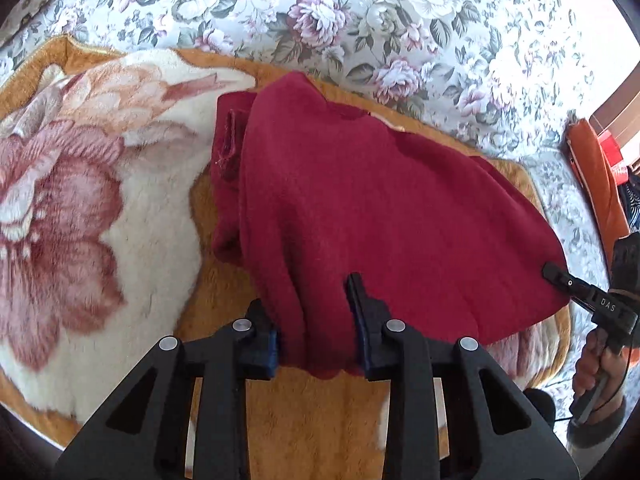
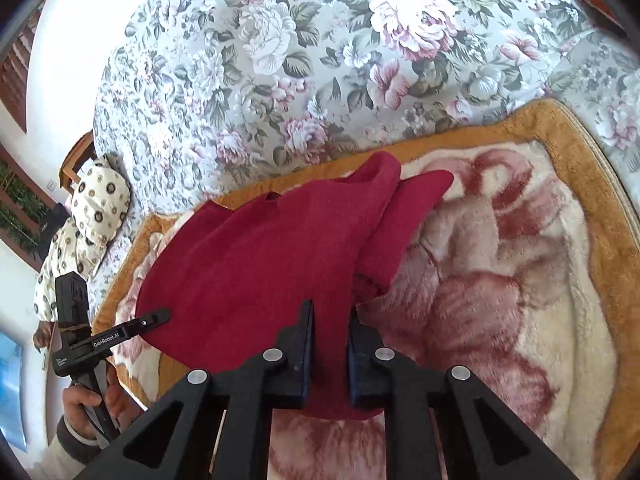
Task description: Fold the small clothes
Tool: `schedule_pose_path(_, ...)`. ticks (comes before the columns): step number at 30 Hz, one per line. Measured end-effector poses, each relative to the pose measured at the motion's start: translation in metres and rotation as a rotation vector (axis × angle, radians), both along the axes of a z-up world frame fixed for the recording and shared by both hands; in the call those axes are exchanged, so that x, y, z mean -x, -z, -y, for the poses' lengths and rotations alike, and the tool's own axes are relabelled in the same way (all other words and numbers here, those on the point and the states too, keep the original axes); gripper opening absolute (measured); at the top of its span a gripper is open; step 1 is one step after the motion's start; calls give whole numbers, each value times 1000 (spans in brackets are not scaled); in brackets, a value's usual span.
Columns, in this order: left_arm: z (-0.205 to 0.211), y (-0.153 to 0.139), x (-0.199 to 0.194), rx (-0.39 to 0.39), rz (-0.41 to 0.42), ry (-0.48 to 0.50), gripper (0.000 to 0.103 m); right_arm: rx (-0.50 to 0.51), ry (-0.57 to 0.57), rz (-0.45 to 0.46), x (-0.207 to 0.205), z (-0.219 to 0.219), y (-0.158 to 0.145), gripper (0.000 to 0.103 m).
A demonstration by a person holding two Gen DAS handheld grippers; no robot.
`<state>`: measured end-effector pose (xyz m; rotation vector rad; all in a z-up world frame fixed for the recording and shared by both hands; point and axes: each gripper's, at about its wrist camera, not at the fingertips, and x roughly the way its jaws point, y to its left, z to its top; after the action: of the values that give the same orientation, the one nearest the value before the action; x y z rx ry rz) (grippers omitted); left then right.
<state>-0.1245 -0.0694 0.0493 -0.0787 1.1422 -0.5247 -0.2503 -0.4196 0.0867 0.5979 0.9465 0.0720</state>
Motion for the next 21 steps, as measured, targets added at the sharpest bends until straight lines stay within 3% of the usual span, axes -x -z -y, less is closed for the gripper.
schedule_pose_path(4, -6, 12, 12, -51, -11, -11, 37, 73, 67, -124, 22, 12, 19, 17)
schedule_pose_path(6, -14, 6, 12, -26, -30, -36, 38, 61, 112, -77, 31, 25, 5, 17)
schedule_pose_path(9, -18, -13, 15, -76, 44, -61, 38, 73, 107, 19, 30, 30, -27, 17)
schedule_pose_path(11, -16, -21, 15, -117, 91, -70, 44, 107, 93, 35, 14, 23, -38, 17)
schedule_pose_path(15, -7, -29, 3, -125, 130, -86, 44, 164, 42, 30, -36, -1, -35, 17)
schedule_pose_path(21, 17, -25, -31, -140, 161, -102, 44, 219, 44, -42, -103, -15, 3, 17)
